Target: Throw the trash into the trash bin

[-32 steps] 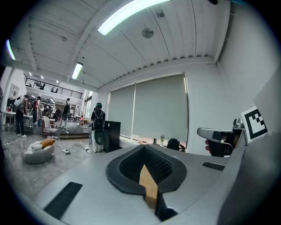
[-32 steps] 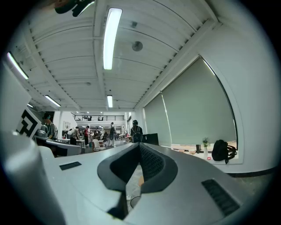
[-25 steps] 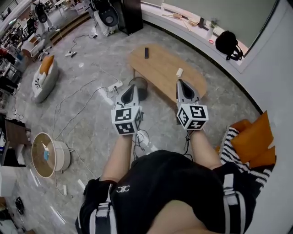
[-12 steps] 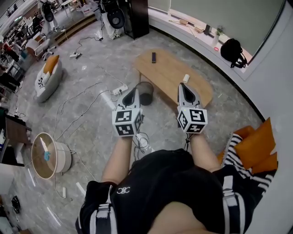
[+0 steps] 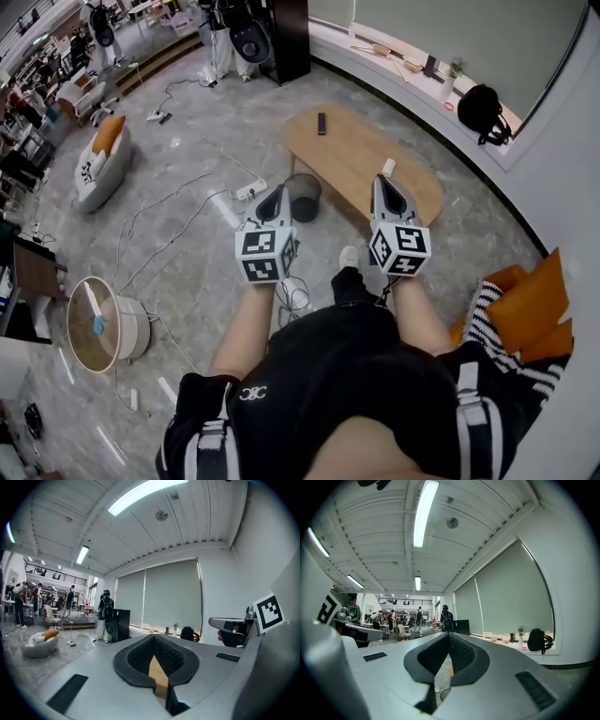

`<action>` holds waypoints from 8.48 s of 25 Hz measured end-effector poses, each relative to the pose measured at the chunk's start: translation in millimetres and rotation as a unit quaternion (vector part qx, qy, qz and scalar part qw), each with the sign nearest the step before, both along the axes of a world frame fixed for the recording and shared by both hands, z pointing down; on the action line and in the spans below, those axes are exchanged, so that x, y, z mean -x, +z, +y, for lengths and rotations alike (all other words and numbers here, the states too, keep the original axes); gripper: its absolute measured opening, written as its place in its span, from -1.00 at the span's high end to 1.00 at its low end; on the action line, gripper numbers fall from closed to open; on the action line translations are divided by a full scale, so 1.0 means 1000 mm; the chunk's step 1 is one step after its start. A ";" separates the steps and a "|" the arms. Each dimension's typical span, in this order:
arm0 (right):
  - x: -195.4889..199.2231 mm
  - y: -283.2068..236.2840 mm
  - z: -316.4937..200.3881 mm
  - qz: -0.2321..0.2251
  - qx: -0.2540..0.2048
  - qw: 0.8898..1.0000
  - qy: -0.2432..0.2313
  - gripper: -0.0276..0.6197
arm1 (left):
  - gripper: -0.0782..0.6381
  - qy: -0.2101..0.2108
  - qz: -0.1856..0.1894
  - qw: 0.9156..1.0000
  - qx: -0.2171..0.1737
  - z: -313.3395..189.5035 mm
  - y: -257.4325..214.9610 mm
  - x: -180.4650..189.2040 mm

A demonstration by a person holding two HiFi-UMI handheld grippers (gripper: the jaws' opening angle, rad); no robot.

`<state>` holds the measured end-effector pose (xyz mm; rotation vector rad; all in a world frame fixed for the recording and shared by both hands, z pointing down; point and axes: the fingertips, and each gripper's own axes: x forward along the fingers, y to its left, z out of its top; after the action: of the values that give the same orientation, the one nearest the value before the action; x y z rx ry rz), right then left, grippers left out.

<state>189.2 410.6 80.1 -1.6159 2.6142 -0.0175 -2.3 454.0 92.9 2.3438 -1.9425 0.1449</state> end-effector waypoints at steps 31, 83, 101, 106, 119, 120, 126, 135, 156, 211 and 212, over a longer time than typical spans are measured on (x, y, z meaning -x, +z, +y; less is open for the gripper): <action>0.066 0.030 -0.432 0.034 0.035 0.997 -0.063 0.88 | 0.74 -0.043 0.018 0.998 0.052 -0.419 0.036 0.043; 0.230 0.509 -0.785 0.156 0.272 0.949 -0.026 0.47 | 0.75 -0.080 0.082 0.969 0.219 -0.676 0.404 0.160; 0.248 0.636 -0.870 0.188 0.329 0.925 0.023 0.23 | 0.75 -0.080 0.111 0.953 0.272 -0.633 0.506 0.185; 0.240 0.656 -0.875 0.191 0.355 0.914 0.048 0.21 | 0.74 -0.085 0.116 0.951 0.275 -0.625 0.515 0.194; 0.248 0.597 -0.814 0.167 0.298 0.940 0.001 0.25 | 0.74 -0.094 0.118 0.953 0.263 -0.615 0.512 0.213; 0.251 0.586 -0.804 0.163 0.291 0.943 -0.008 0.25 | 0.75 -0.098 0.123 0.952 0.261 -0.614 0.512 0.216; 0.239 0.538 -0.726 0.143 0.294 0.944 -0.032 0.25 | 0.74 -0.126 0.144 0.946 0.263 -0.594 0.506 0.231; 0.257 0.514 -0.614 0.124 0.315 0.938 -0.077 0.25 | 0.74 -0.130 0.133 0.941 0.281 -0.558 0.520 0.245; 0.340 0.733 -0.476 0.226 0.489 0.824 -0.173 0.25 | 0.74 -0.101 0.155 0.919 0.349 -0.486 0.620 0.274; 0.019 0.305 -0.576 0.016 0.167 0.972 0.163 0.87 | 0.75 0.116 0.073 0.974 0.178 -0.615 0.320 -0.007; 0.004 0.310 -0.574 0.015 0.167 0.971 0.171 0.87 | 0.74 0.127 0.071 0.973 0.180 -0.614 0.325 -0.024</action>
<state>185.5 -163.3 390.0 -2.1696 2.4135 -0.4388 21.8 -160.5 418.2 2.2719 -1.4086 0.3108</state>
